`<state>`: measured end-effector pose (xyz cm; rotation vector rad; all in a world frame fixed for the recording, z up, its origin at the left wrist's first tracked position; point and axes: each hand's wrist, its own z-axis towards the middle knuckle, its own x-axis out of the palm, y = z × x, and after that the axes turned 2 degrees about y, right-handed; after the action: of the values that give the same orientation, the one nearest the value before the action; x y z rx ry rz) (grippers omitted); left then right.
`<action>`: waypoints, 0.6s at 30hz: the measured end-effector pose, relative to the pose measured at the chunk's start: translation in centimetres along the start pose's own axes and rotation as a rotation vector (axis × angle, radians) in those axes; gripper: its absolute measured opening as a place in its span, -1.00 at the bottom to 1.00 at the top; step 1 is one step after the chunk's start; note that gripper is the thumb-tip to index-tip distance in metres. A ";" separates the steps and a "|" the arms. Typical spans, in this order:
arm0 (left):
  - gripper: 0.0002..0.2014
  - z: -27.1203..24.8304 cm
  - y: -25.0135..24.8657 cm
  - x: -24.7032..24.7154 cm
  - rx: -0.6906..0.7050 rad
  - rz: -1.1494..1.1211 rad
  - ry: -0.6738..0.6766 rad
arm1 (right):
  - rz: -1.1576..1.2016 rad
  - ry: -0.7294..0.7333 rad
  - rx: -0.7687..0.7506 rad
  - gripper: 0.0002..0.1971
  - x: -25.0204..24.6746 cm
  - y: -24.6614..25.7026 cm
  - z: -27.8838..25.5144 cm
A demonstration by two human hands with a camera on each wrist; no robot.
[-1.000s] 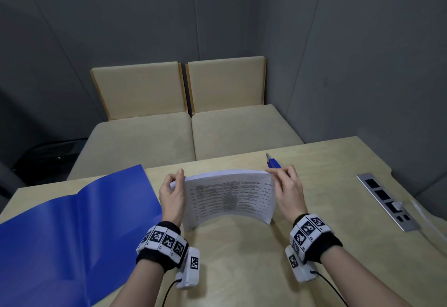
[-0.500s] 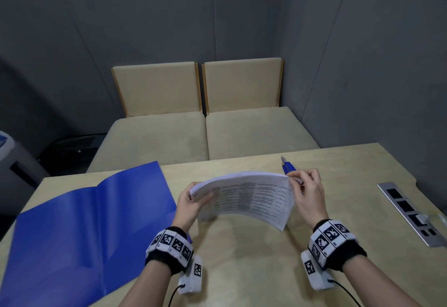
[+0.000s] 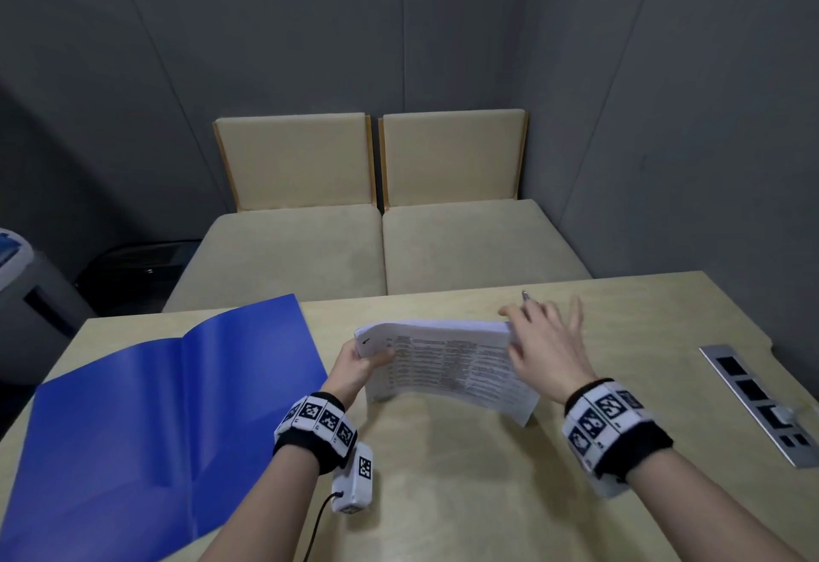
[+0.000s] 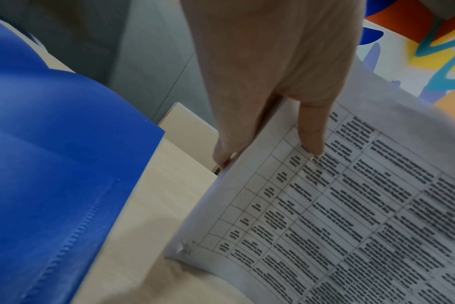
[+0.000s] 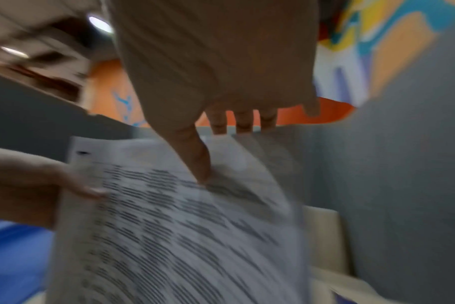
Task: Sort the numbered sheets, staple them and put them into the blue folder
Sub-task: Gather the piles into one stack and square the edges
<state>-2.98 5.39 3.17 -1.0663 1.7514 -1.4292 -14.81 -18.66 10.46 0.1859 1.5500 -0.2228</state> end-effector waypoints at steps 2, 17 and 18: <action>-0.73 -0.1 0.0 0.1 0.010 0.020 0.010 | -0.037 -0.003 -0.108 -0.55 -0.9 2.9 1.0; -0.80 0.4 -3.1 -2.4 0.140 0.356 -0.010 | 0.854 0.197 -0.041 -0.72 -3.9 0.8 1.6; -0.76 0.3 -3.2 -2.3 0.120 0.266 -0.019 | 1.007 0.246 0.002 -0.71 -3.3 -0.1 1.3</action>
<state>-0.99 7.04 6.15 -0.7501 1.6991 -1.3339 -13.65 -19.03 13.82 0.9842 1.5161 0.6112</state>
